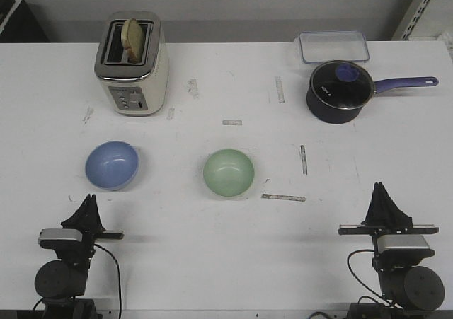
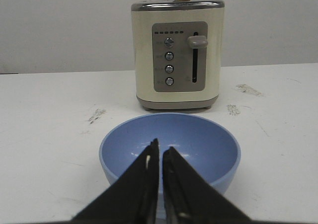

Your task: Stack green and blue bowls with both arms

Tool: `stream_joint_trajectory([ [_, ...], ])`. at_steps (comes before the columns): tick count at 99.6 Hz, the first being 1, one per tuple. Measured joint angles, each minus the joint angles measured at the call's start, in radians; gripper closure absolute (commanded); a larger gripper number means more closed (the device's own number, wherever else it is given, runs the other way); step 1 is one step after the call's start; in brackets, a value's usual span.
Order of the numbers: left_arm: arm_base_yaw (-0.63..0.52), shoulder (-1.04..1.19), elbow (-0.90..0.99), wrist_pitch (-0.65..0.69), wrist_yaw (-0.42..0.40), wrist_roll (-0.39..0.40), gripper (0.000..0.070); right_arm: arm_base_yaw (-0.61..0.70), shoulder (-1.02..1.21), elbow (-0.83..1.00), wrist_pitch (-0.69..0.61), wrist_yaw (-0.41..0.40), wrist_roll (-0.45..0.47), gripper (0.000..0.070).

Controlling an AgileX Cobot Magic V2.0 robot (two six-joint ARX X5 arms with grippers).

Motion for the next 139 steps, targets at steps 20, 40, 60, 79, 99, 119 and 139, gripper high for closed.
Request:
stream_joint_trajectory([
  [20, 0.0, 0.0, 0.0, 0.002, 0.0, 0.0, 0.0699, 0.0, 0.0, 0.0, 0.0, 0.0, 0.0, 0.07],
  [40, 0.0, 0.0, 0.0, 0.072, 0.005, -0.015, 0.0699, 0.0, 0.0, 0.0, 0.0, 0.0, 0.0, 0.07],
  [60, 0.0, 0.008, 0.024, 0.029, 0.005, -0.023, 0.0699, 0.0, 0.0, 0.0, 0.0, 0.0, 0.0, 0.07],
  [79, 0.0, 0.084, 0.185, -0.088, 0.004, -0.023, 0.0699, 0.0, 0.0, 0.0, 0.0, 0.0, 0.0, 0.07],
  [99, 0.0, 0.249, 0.329, -0.148, 0.004, -0.024, 0.0699, 0.0, 0.0, 0.0, 0.0, 0.0, 0.0, 0.07],
  [119, 0.0, 0.447, 0.465, -0.265, 0.004, -0.026, 0.0699, 0.0, 0.0, 0.0, 0.0, 0.0, 0.0, 0.07],
  [139, 0.0, 0.664, 0.626, -0.389, 0.004, -0.116, 0.0699, 0.0, 0.0, 0.0, 0.0, 0.0, 0.0, 0.07],
])
